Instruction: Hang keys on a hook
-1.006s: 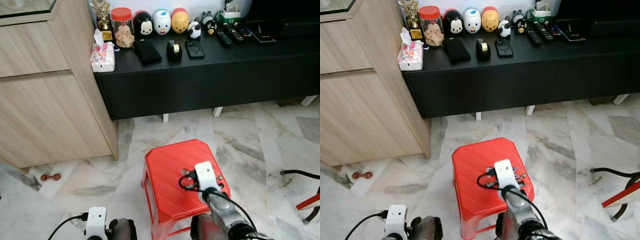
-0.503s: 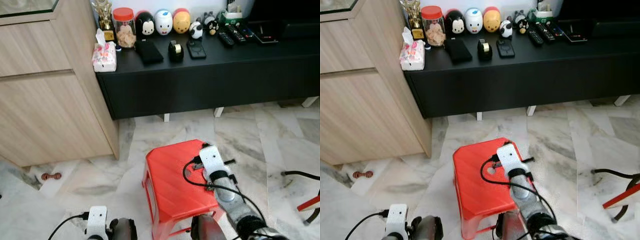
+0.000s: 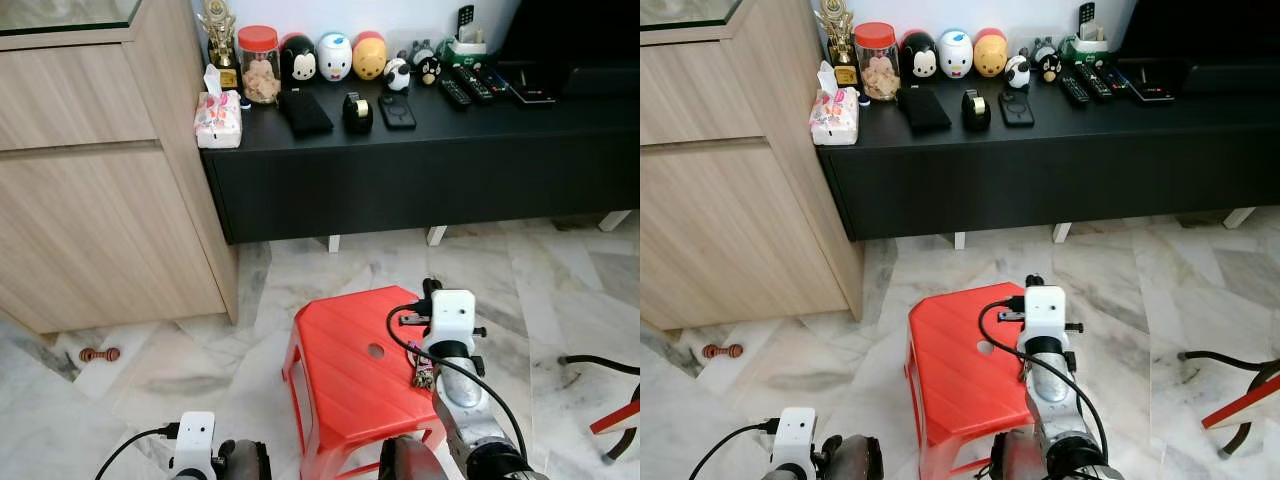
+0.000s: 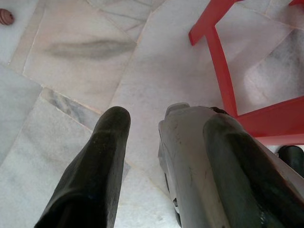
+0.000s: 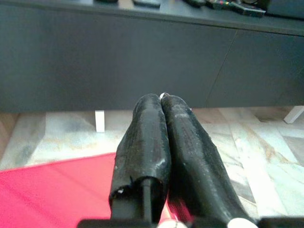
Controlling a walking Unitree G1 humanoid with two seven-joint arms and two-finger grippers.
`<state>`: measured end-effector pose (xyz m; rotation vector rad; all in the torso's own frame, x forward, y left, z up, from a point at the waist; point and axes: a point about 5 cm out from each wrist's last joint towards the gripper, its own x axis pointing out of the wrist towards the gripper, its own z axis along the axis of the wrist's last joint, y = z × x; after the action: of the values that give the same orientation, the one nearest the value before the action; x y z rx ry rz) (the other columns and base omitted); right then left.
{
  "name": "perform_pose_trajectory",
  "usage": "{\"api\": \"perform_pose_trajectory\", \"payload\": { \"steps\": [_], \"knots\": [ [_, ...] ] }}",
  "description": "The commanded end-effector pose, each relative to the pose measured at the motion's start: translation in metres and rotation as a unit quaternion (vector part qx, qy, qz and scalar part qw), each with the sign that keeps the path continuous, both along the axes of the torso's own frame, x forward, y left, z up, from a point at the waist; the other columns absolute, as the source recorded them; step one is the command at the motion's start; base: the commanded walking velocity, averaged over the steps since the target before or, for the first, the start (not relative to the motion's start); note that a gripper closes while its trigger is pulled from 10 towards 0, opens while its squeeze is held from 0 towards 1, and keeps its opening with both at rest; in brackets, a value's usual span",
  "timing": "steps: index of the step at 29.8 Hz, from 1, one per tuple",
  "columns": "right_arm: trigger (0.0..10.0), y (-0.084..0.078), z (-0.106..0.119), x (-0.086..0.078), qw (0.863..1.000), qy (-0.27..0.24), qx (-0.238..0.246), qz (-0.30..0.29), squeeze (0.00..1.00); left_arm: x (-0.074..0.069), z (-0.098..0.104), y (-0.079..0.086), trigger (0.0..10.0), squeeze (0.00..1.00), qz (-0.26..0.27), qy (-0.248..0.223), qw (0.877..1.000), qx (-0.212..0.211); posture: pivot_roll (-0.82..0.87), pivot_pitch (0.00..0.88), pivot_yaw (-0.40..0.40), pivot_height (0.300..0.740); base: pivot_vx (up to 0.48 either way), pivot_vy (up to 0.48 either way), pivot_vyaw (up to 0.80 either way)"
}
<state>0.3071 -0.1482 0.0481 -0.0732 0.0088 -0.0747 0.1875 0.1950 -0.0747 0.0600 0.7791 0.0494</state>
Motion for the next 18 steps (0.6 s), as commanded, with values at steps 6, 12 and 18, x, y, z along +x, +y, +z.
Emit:
{"api": "perform_pose_trajectory", "payload": {
  "steps": [6,12,18],
  "knots": [
    [10.0,-0.0056,0.0054,0.0022,0.999,-0.011,0.04,-0.007,0.0,-0.0401,-0.0242,-0.0292,10.0,0.0,-0.027,0.096,0.994,-0.041,0.1,0.006,-0.097,0.623,0.0,0.0,0.0],
    [10.0,-0.0082,0.0037,0.0033,0.999,0.002,0.053,-0.01,0.0,-0.0399,-0.0244,-0.0306,10.0,0.0,-0.027,0.098,0.994,-0.041,0.1,0.0,-0.104,0.623,0.0,0.0,0.0],
    [10.0,-0.0064,0.0043,0.0035,0.998,0.001,0.057,-0.005,0.0,-0.0404,-0.0246,-0.0314,10.0,0.0,-0.025,0.099,0.994,-0.043,0.1,0.0,-0.106,0.623,0.0,0.0,0.0]
  ]
}}
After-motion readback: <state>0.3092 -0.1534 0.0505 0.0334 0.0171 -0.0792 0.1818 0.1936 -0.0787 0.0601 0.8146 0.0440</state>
